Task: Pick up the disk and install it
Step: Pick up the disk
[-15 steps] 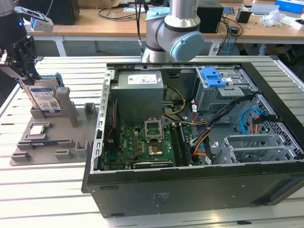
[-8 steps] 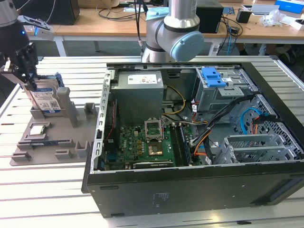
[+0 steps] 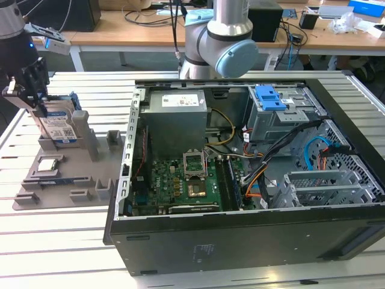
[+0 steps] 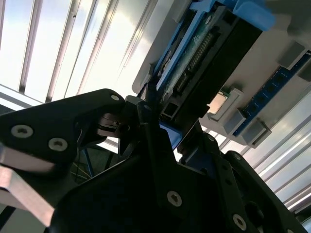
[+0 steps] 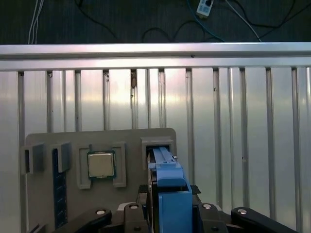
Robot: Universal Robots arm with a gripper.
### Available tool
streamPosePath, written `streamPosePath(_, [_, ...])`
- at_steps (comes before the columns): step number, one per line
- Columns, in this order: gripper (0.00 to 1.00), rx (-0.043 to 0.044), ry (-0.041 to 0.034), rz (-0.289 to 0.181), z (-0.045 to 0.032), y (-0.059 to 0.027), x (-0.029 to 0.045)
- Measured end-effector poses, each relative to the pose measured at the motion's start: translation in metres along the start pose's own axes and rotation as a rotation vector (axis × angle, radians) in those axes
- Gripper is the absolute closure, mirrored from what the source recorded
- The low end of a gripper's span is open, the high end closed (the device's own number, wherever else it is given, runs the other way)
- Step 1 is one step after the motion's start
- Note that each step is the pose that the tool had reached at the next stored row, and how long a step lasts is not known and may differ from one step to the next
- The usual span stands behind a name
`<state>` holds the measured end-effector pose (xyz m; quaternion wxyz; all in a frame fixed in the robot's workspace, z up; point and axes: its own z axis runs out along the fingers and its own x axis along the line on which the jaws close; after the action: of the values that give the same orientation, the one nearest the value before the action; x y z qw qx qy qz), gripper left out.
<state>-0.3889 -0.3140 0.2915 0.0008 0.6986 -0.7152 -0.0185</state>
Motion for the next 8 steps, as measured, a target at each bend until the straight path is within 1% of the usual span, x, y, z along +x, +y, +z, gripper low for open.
streamPosePath(2, [0.58, -0.0003, 0.0001, -0.001, 0.0029, -0.0001, 0.0001])
streamPosePath(5, [0.58, -0.0003, 0.0003, -0.001, 0.0031, -0.0001, 0.0001])
streamPosePath(6, [0.59, -0.0003, 0.0003, -0.001, 0.0031, 0.0, 0.0001])
streamPosePath(7, [0.63, -0.0003, 0.0004, -0.001, 0.0031, -0.0001, 0.0001])
streamPosePath(8, [0.63, -0.0003, 0.0006, -0.001, 0.0031, -0.0001, 0.0001])
